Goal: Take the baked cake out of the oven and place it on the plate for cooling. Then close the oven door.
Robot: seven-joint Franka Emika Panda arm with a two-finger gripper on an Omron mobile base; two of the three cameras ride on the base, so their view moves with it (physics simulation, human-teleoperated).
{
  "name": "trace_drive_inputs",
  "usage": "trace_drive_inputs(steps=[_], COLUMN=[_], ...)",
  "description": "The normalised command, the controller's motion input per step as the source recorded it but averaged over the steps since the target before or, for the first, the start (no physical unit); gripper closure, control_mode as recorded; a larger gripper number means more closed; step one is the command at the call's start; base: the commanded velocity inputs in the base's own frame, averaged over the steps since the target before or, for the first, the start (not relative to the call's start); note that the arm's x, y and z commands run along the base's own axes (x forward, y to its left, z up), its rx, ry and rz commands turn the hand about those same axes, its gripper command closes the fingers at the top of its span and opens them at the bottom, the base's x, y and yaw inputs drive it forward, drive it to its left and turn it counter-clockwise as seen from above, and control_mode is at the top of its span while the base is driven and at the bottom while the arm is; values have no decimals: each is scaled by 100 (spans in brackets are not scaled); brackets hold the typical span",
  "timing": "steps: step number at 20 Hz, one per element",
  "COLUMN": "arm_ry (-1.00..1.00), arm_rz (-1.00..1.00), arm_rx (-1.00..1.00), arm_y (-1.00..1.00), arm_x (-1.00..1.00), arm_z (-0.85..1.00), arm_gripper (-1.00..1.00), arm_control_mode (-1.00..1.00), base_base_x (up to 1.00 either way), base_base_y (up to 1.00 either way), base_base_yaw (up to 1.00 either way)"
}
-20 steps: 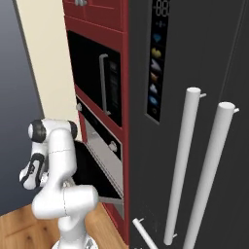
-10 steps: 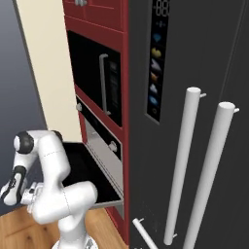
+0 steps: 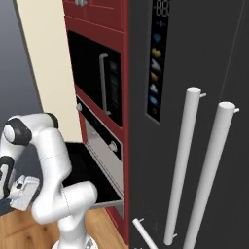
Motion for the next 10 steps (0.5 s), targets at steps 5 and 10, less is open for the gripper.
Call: trace_drive_inputs(steps=[5,10], arm_ry=[0,1], arm_rz=[0,0], arm_rx=[21,17], arm_y=[-17,-24], arm_x=[21,32], arm_z=[97,71], arm_gripper=[-100,-100], arm_control_mode=[-100,-100], base_base_x=[0,0], base_base_y=[0,0], base_base_yaw=[0,0])
